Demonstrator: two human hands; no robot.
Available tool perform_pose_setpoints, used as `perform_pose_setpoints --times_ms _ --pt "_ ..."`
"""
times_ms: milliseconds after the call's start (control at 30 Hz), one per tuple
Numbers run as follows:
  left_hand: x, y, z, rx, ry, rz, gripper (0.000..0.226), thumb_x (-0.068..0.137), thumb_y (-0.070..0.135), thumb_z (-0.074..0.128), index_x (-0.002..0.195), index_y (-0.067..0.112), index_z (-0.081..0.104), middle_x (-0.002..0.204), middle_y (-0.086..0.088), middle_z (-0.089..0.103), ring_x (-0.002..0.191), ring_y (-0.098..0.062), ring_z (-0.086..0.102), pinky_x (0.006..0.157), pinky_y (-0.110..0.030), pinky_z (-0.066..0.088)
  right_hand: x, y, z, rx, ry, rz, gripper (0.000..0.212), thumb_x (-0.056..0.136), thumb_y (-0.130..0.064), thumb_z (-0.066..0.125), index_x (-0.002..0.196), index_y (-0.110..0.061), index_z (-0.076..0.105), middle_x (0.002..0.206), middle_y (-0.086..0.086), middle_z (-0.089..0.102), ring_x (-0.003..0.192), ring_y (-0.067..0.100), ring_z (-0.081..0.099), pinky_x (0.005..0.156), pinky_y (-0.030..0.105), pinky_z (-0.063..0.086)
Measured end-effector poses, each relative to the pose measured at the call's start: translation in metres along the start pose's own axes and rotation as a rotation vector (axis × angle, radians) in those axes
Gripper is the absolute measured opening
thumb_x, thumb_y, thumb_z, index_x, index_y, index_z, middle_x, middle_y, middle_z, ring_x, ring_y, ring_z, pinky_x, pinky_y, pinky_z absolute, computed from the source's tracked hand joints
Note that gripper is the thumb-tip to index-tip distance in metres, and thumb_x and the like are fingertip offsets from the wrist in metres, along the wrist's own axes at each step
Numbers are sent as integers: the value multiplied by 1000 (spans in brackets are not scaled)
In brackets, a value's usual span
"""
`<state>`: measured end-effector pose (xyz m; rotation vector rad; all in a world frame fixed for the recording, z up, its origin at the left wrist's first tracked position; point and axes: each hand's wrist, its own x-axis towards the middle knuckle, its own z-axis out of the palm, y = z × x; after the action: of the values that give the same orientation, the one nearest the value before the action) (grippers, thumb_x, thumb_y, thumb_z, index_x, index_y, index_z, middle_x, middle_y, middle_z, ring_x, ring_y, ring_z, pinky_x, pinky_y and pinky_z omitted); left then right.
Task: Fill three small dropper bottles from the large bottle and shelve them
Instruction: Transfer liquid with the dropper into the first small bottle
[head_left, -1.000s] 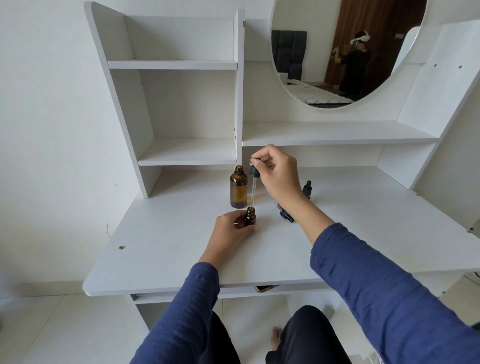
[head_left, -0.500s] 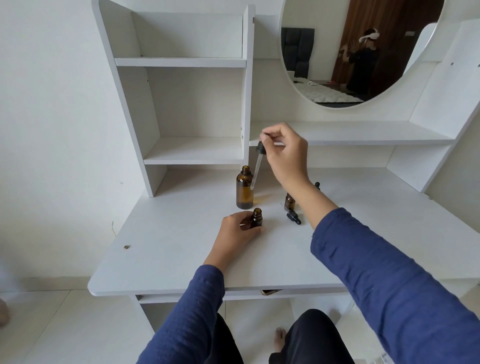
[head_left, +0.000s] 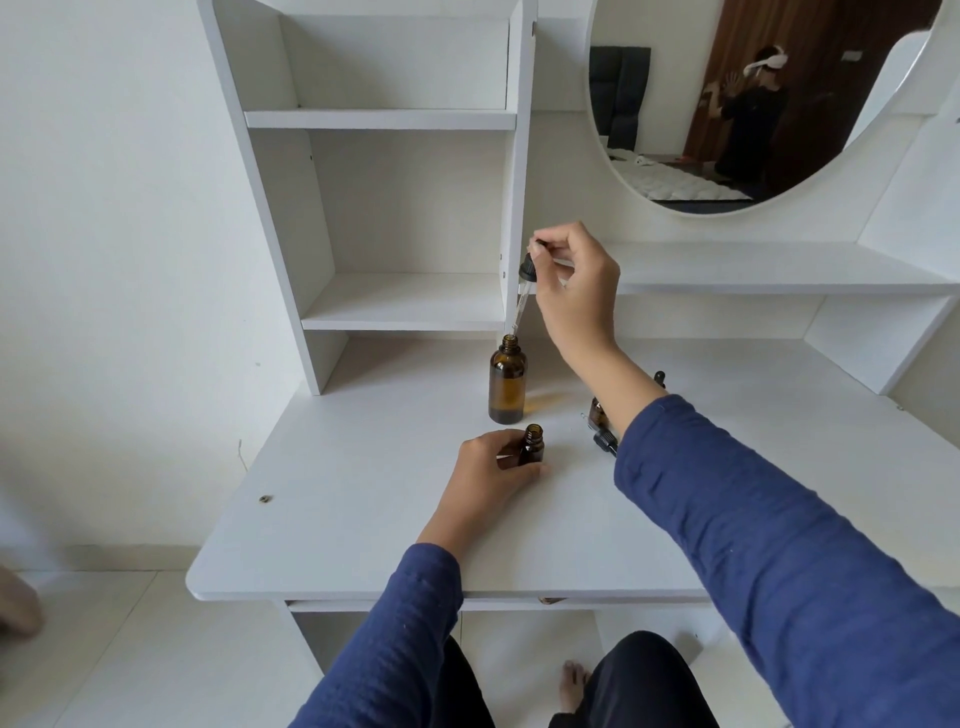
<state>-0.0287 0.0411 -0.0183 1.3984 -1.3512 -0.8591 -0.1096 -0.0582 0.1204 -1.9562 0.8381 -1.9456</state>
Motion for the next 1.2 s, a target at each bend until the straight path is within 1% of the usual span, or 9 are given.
perform_pose_setpoints --times_ms 133,200,267,467,667,867,967,1067,1200 --pt "1 0 0 0 6 15 25 75 12 75 98 11 67 101 -13 69 85 -13 62 83 -21 50 -8 10 7 -7 -102 65 8 84 3 55 87 3 62 86 14 67 75 16 60 67 6 47" --pt "0 0 0 1 5 16 25 74 12 76 99 10 67 102 -14 69 87 -15 63 86 -26 51 -16 18 10 -34 -166 95 6 84 1 56 86 2 62 85 14 68 75 17 62 67 7 46" --pt "1 0 0 -3 4 17 27 74 12 76 100 10 67 102 -13 69 89 -17 64 87 -27 51 -25 25 13 -51 -217 138 6 84 1 57 87 1 62 84 13 68 75 18 63 68 10 46" --pt "2 -2 0 -9 -1 13 32 74 13 76 104 10 66 102 -9 68 88 -13 64 86 -22 50 -37 33 12 -74 -293 229 4 84 -1 59 86 -3 62 84 8 67 75 11 59 69 10 46" --pt "2 0 0 6 1 20 34 74 13 76 106 10 66 102 -9 68 89 -13 63 86 -21 50 -36 32 13 -104 -301 247 3 82 2 59 81 0 62 82 11 67 73 11 56 65 4 42" --pt "1 0 0 12 2 20 32 74 13 76 104 11 66 100 -7 68 88 -13 63 78 -11 49 -36 33 12 -102 -287 251 4 82 3 59 81 0 63 83 11 68 71 9 56 65 4 43" --pt "0 2 -1 7 -3 21 32 74 12 76 104 10 66 96 -4 66 81 -7 61 75 -7 47 -38 33 12 -80 -271 262 4 81 1 62 83 0 64 82 9 67 68 0 55 65 2 43" --pt "0 2 -1 8 -4 18 31 75 13 76 104 12 66 96 -2 66 78 1 60 74 -5 46 -38 32 11 -69 -281 278 6 81 -1 62 87 -2 65 84 7 67 71 2 57 66 1 43" --pt "0 2 -1 15 -4 16 31 75 13 75 105 12 66 95 1 65 78 4 59 73 -2 45 -36 30 10 -84 -310 275 8 82 -3 62 89 -4 66 86 5 67 72 2 57 67 1 44"
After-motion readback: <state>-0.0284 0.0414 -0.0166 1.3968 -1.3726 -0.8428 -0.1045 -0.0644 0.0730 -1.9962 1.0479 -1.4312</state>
